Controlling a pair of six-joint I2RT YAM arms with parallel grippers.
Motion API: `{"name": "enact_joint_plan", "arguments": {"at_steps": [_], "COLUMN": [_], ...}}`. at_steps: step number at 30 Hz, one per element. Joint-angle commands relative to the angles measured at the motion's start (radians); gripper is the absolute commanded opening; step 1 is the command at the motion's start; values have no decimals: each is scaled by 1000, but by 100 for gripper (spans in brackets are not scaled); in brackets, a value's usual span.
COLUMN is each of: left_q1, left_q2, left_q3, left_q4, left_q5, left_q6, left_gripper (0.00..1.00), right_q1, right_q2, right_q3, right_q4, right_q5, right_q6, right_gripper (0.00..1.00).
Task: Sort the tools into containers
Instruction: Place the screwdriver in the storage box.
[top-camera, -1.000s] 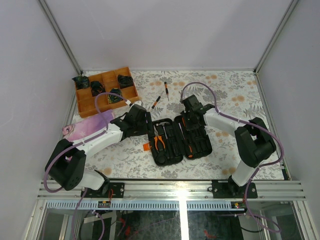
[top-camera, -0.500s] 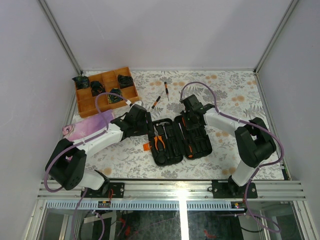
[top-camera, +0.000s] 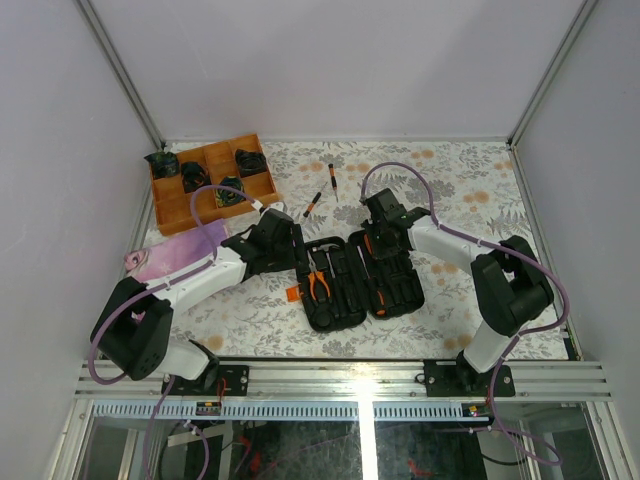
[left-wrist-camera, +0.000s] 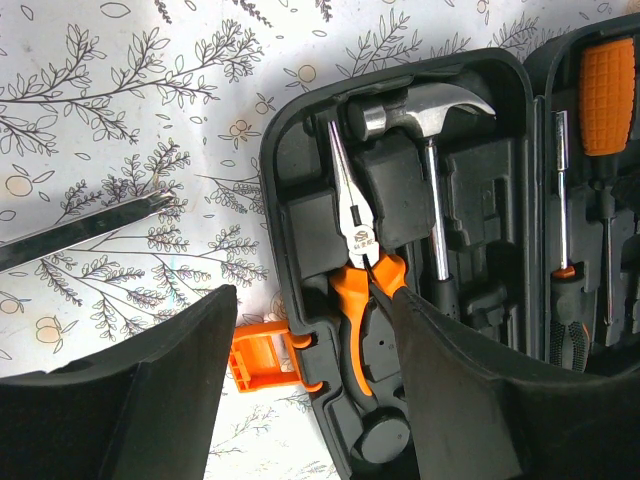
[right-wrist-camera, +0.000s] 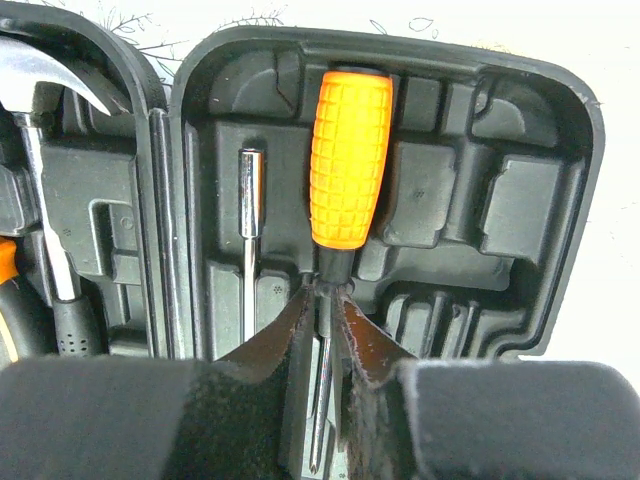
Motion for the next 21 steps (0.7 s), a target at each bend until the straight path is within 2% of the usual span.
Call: {"name": "enact_joint_plan", "arguments": {"at_steps": [1, 17, 21], "left_q1": [4, 4, 4], "left_q2": [10, 70, 106], "left_q3": [5, -15, -20], "left_q4": [48, 86, 112], "left_q5": [4, -8, -5], "left_q6": [17, 7, 7], "left_gripper": [62, 60, 51], "right_q1": [-9, -8, -8], "right_q2": [16, 114, 130], "right_q3": [29, 79, 85], "right_q4": [2, -116, -138], "right_q5": [24, 28, 26], "right_q6": [-12, -12, -15], "right_gripper": [19, 12, 11]}}
